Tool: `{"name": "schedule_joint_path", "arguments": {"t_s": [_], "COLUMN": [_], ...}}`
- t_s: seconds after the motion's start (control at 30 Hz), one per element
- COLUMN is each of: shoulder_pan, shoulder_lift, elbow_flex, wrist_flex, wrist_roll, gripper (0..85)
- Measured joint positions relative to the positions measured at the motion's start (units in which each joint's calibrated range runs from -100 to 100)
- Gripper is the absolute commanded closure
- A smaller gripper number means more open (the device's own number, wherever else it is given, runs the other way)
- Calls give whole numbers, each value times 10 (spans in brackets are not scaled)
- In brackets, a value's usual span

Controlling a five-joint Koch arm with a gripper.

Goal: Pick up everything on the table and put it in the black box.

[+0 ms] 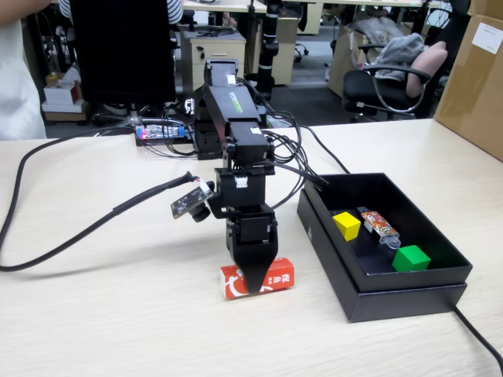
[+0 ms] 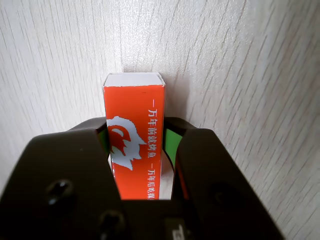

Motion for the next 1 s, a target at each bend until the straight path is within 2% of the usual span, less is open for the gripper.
{"name": "schedule_joint_path", "arguments": {"t_s": [0.33,0.57,0.77,1.0], "shoulder_pan": [16,51,98,165], "shoulder_lift": [-177,-288,-342,-345], "elbow_flex": [-1,-1,-26,-26], "wrist_flex": [-82,-115,-118,-118], "wrist_roll": [7,21,40,75], "gripper": [842,841,841,837]}}
